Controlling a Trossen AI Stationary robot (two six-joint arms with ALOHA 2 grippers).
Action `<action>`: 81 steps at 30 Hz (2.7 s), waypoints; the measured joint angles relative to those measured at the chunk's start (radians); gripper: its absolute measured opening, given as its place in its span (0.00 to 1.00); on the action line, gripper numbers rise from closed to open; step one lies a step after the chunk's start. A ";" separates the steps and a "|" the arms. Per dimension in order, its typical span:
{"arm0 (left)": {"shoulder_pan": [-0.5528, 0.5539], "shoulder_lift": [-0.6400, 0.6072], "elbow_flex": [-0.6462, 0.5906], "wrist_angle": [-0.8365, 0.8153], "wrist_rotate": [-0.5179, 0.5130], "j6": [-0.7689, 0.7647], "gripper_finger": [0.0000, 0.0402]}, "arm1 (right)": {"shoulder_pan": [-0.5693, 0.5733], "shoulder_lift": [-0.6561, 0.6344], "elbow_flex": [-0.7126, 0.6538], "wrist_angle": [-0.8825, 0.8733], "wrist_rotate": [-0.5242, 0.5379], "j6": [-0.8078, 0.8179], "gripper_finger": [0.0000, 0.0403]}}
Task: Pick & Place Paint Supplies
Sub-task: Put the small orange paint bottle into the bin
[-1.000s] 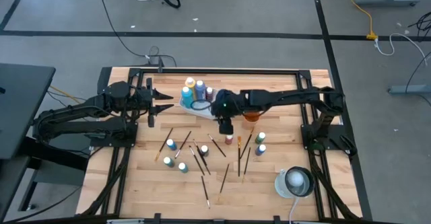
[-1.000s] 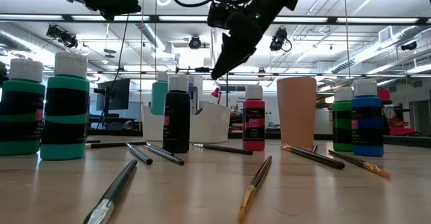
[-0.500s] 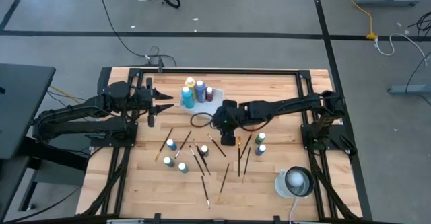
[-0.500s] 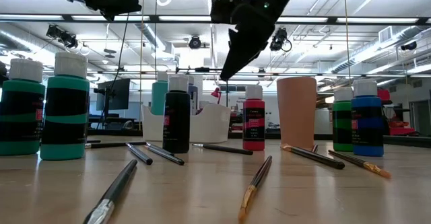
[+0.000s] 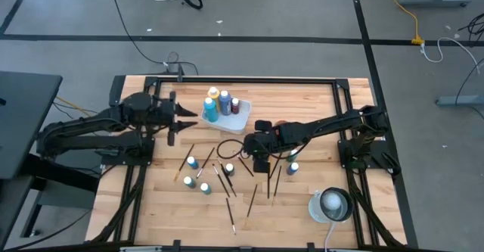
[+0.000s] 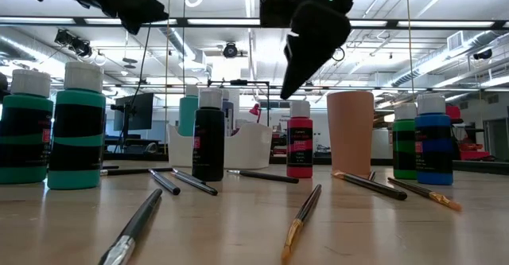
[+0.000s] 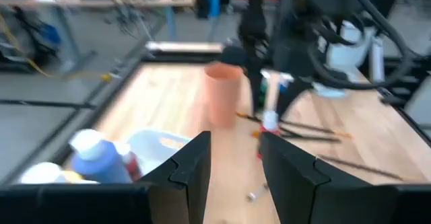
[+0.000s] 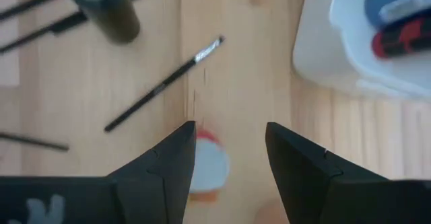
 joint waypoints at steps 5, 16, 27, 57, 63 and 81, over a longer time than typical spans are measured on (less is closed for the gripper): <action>0.000 0.065 0.000 0.008 0.000 -0.015 0.35 | 0.000 0.000 0.000 -0.033 -0.045 0.010 0.46; 0.000 0.150 0.000 0.008 -0.023 -0.016 0.35 | -0.006 0.001 0.000 -0.047 -0.111 0.069 0.46; 0.000 0.153 0.000 0.008 -0.011 -0.025 0.35 | -0.019 0.003 -0.063 -0.003 -0.114 0.076 0.46; 0.000 0.153 -0.001 0.008 -0.011 -0.072 0.35 | -0.092 0.003 0.259 0.003 -0.052 -0.272 0.29; 0.000 0.153 -0.001 0.009 -0.012 -0.071 0.35 | -0.210 0.007 0.259 0.055 -0.125 -0.364 0.30; 0.000 0.153 -0.001 0.008 -0.013 -0.064 0.35 | -0.472 0.158 0.258 0.080 -0.325 -0.427 0.30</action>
